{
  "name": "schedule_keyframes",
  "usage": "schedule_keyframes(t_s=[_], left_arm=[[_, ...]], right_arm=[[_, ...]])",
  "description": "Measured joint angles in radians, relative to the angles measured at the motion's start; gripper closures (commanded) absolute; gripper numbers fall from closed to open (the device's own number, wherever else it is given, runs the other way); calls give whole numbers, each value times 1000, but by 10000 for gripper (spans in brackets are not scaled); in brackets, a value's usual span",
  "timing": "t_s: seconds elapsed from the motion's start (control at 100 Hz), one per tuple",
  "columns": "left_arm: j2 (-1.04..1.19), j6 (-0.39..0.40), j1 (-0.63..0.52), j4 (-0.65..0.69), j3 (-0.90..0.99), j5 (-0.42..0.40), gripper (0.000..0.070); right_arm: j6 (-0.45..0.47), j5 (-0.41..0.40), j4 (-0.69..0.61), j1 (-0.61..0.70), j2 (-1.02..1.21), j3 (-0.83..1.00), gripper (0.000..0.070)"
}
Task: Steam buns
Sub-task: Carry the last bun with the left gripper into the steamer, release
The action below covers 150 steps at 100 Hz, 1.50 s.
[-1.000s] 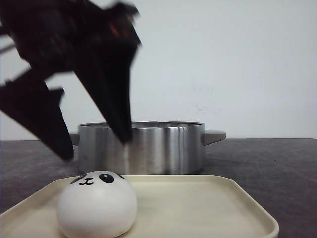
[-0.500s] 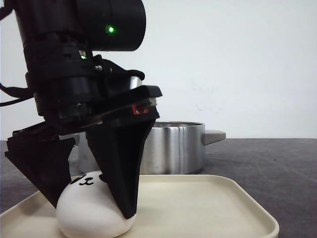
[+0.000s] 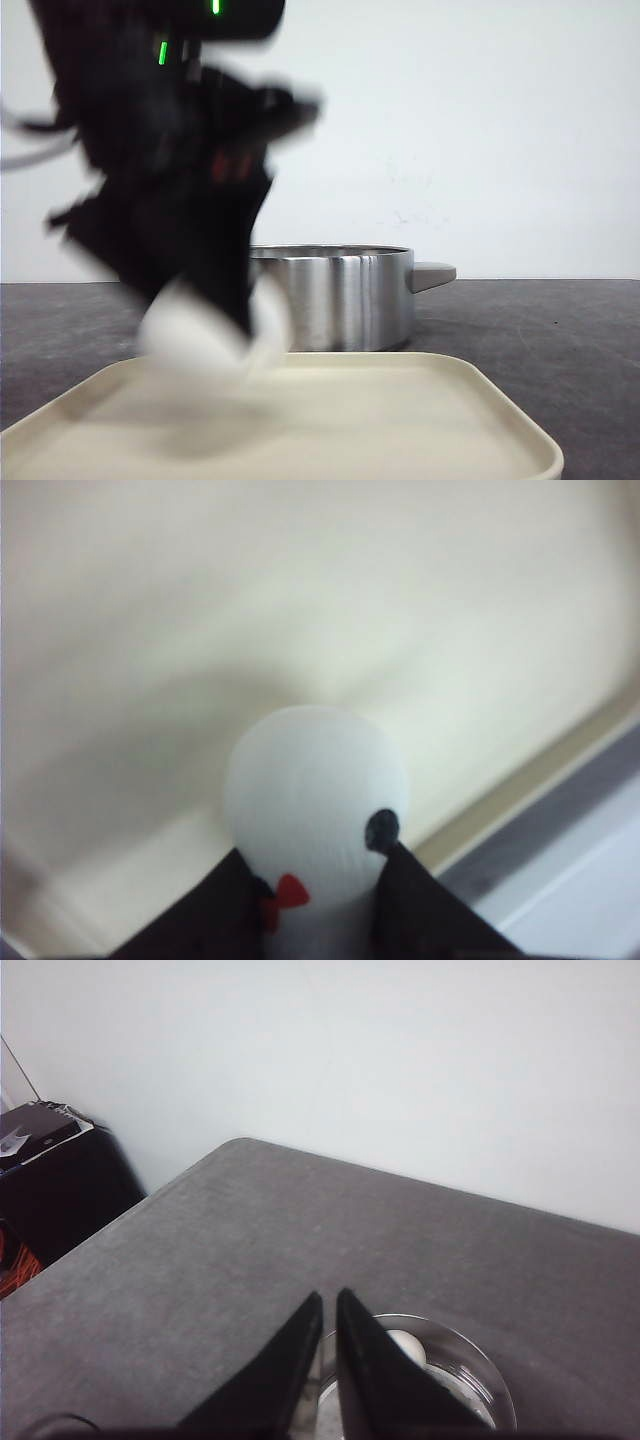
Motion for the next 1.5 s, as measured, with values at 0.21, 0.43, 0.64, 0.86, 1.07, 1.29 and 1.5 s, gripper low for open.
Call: schedule_keyframes(t_s=[0.21, 0.43, 0.64, 0.86, 1.07, 1.29, 1.5], left_arm=[[-97, 55, 34, 86, 159, -184, 700], [-92, 161, 131, 255, 206, -288, 700], [-22, 185, 230, 342, 207, -282, 700], [121, 191, 279, 315, 207, -265, 700], [156, 190, 279, 284, 207, -262, 374], [156, 190, 279, 271, 207, -262, 0], [138, 192, 279, 170, 208, -262, 194]], right_arm=[[0, 0, 0, 0, 0, 0, 685], [0, 1, 1, 0, 0, 0, 685], [-1, 26, 2, 0, 0, 0, 685], [-1, 26, -1, 0, 26, 0, 685], [0, 26, -23, 0, 38, 0, 685], [0, 26, -58, 0, 39, 0, 685], [-8, 37, -70, 0, 39, 0, 685]])
